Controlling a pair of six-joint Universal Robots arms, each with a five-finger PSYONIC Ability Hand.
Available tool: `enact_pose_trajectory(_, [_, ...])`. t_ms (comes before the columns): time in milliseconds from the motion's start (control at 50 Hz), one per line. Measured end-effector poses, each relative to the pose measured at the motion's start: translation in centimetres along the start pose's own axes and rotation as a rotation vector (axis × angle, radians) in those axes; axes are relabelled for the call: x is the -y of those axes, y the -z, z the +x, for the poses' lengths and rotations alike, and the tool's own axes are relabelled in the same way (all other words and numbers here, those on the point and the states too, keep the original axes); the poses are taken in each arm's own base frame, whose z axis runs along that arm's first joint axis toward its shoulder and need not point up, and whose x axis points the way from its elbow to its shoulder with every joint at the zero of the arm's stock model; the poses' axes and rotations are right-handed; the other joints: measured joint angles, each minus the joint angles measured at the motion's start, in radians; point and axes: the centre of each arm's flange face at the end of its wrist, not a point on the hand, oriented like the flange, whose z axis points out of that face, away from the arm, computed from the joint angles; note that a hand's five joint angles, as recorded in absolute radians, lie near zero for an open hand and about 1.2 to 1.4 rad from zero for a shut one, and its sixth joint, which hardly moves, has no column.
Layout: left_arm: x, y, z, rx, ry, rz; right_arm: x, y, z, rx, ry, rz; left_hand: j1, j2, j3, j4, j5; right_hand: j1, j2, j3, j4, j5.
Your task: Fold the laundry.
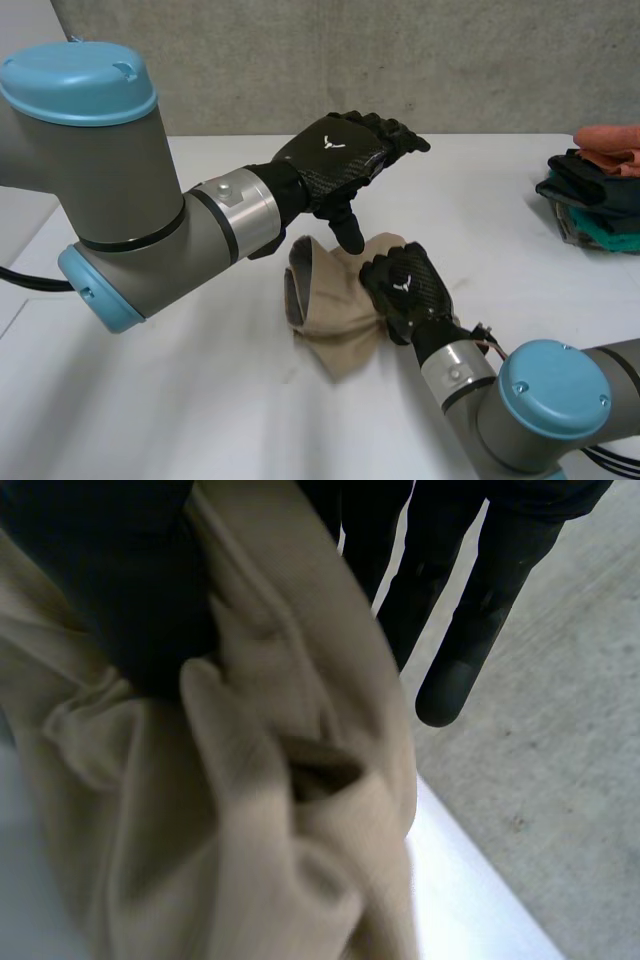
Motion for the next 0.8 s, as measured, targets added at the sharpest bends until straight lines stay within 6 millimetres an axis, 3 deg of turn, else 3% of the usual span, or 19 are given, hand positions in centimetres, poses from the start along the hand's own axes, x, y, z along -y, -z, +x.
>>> enact_pose_trajectory(320, [0.4, 0.1, 0.0, 0.002, -0.002, 0.009, 0.6, -1.9, 1.1, -0.015, -0.03, 0.003, 0.0, 0.0, 0.0, 0.0, 0.0, 0.001, 0.01, 0.025, 0.036, 0.098])
enact_pose_trajectory(440, [1.1, 0.2, -0.2, 0.008, -0.009, 0.031, 2.1, -3.9, 3.2, -0.069, -0.055, 0.062, 0.0, 0.0, 0.0, 0.0, 0.0, 0.001, 0.01, 0.025, 0.036, 0.098])
enact_pose_trajectory(500, [2.2, 0.5, -0.4, 0.019, -0.015, 0.065, 3.3, -5.3, 5.5, -0.127, -0.059, 0.114, 0.0, 0.0, 0.0, 0.0, 0.0, 0.02, 0.01, 0.025, 0.036, 0.098])
enact_pose_trajectory(520, [2.9, 0.7, -0.6, 0.026, -0.017, 0.09, 4.5, -6.4, 7.9, -0.185, -0.062, 0.162, 0.0, 0.0, 0.0, 0.0, 0.0, 0.02, 0.01, 0.025, 0.038, 0.098])
enact_pose_trajectory(560, [3.6, 0.8, -0.8, 0.033, -0.018, 0.116, 5.5, -7.2, 10.0, -0.231, -0.064, 0.201, 0.0, 0.0, 0.0, 0.0, 0.0, 0.02, 0.01, 0.025, 0.04, 0.098])
enact_pose_trajectory(640, [5.3, 1.3, -1.1, 0.046, -0.007, 0.181, 7.4, -8.6, 16.4, -0.353, -0.075, 0.275, 0.001, 0.0, 0.0, 0.0, 0.0, 0.033, 0.01, 0.025, 0.041, 0.105])
enact_pose_trajectory(680, [5.8, 1.4, -1.2, 0.049, -0.001, 0.199, 7.8, -8.8, 19.0, -0.394, -0.08, 0.291, 0.001, 0.0, 0.0, 0.0, 0.0, 0.064, 0.01, 0.025, 0.041, 0.131])
enact_pose_trajectory(720, [6.3, 1.6, -1.2, 0.05, 0.006, 0.216, 8.0, -8.9, 23.3, -0.446, -0.085, 0.313, 0.001, 0.0, 0.0, 0.0, 0.0, 0.072, 0.01, 0.025, 0.043, 0.14])
enact_pose_trajectory(800, [6.6, 1.8, -1.1, 0.05, 0.01, 0.225, 7.5, -8.4, 29.3, -0.493, -0.086, 0.334, 0.001, 0.0, 0.0, 0.0, 0.0, 0.072, 0.01, 0.026, 0.045, 0.15])
